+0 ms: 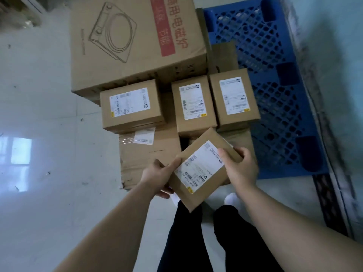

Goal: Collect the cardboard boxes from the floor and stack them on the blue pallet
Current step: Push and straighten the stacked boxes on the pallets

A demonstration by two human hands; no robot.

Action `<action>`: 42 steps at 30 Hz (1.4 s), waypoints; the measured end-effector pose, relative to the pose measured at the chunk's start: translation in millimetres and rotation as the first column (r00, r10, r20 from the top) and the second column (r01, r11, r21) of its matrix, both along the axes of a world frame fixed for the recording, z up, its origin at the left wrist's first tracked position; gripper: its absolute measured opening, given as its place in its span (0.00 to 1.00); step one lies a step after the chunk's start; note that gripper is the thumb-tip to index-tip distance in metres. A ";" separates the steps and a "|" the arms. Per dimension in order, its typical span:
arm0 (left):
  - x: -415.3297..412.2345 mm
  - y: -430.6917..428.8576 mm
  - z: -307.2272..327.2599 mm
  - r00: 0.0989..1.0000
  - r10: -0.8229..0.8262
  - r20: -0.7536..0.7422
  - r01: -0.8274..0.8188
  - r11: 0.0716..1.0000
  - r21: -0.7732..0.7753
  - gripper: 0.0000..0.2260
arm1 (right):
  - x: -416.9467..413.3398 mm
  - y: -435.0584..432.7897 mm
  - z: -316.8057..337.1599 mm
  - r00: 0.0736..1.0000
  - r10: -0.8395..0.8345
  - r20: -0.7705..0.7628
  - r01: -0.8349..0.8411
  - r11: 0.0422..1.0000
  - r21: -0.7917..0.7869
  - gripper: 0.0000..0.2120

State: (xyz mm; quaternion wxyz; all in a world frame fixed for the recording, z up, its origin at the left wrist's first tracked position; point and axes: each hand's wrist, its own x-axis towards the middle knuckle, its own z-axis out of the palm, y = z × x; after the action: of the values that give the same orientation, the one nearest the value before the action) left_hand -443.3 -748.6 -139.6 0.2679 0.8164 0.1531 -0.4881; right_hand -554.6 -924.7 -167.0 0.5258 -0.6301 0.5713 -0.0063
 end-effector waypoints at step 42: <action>193.4 68.7 -25.9 0.687 0.016 0.727 -0.174 0.974 0.144 0.18 | 187.4 106.2 -13.9 0.949 0.304 0.087 -0.296 0.950 -0.096 0.28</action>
State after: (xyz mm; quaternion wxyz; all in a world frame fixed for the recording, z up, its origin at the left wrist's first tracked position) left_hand -249.9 -680.0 -165.5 0.2474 0.9559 0.1265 -0.0957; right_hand -367.2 -818.4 -180.8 0.5225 -0.7296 0.4408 0.0185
